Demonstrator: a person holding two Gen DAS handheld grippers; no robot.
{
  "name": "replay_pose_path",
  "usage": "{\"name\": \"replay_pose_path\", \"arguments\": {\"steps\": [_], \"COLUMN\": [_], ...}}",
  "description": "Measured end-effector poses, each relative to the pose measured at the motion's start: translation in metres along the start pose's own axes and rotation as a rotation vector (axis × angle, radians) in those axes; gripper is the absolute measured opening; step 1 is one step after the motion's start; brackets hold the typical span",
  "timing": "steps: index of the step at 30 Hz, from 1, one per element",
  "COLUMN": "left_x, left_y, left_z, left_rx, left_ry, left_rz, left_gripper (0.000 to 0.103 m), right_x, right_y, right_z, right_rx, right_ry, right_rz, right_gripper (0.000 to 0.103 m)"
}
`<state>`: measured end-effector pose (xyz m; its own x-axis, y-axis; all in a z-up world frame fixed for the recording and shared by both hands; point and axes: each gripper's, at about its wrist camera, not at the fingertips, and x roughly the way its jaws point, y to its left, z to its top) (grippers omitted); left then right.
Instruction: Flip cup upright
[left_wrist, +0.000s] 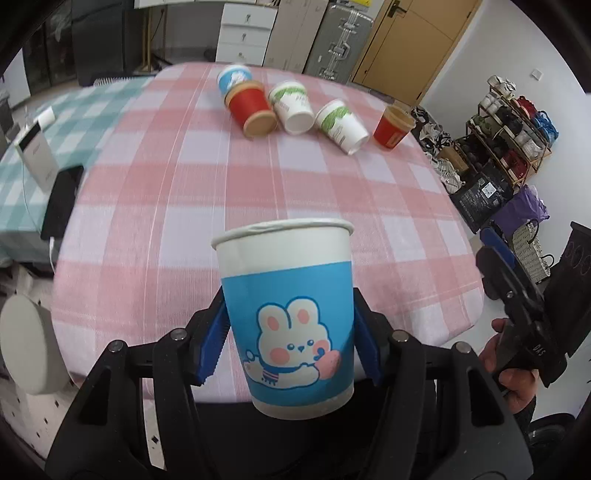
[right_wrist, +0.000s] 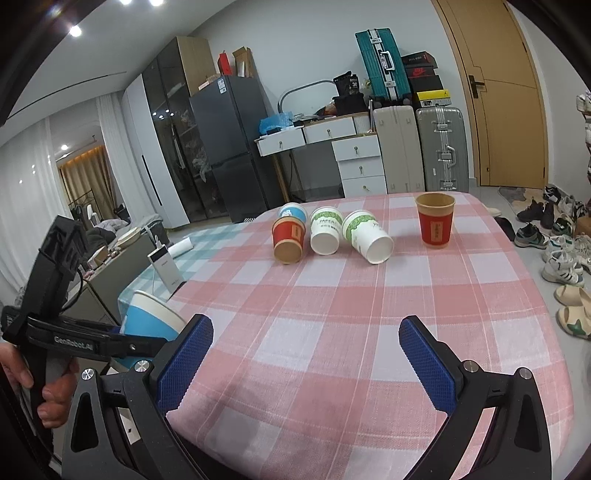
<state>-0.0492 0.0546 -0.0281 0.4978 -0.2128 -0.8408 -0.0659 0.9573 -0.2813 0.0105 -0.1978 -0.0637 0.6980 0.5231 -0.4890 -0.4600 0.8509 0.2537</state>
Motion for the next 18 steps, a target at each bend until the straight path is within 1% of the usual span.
{"name": "replay_pose_path", "arguments": {"steps": [4,6,11,13,14,16,17,18], "left_x": [0.023,0.036,0.065,0.076,0.082,0.093,0.096,0.097], "left_y": [0.007,0.008,0.009,0.011,0.012,0.011,0.011,0.01], "left_z": [-0.013,-0.014,-0.014,-0.013,-0.012,-0.012,-0.012,-0.013], "left_rx": [-0.027,-0.033,-0.038,-0.042,-0.04,-0.04,-0.036,-0.033], "left_ry": [0.038,0.051,0.081,0.08,0.088,0.123,0.123,0.12], "left_rz": [-0.004,0.0,-0.015,0.0,-0.003,0.018,0.023,0.049], "left_gripper": [0.058,0.058,0.059,0.059,0.059,0.061,0.061,0.062], "right_x": [0.003,0.004,0.009,0.01,0.012,0.012,0.011,0.012], "right_y": [0.001,0.001,-0.002,-0.003,-0.004,-0.003,-0.003,-0.003], "right_z": [-0.005,-0.005,-0.007,-0.009,-0.009,-0.01,-0.011,-0.011], "right_rx": [0.005,0.008,0.004,0.012,0.014,0.011,0.009,0.009], "right_ry": [0.02,0.028,0.041,0.042,0.047,0.05,0.052,0.054], "right_rz": [-0.018,-0.024,-0.043,-0.047,-0.047,-0.05,-0.052,-0.051], "right_gripper": [0.103,0.103,0.103,0.103,0.103,0.103,0.103,0.103]}}
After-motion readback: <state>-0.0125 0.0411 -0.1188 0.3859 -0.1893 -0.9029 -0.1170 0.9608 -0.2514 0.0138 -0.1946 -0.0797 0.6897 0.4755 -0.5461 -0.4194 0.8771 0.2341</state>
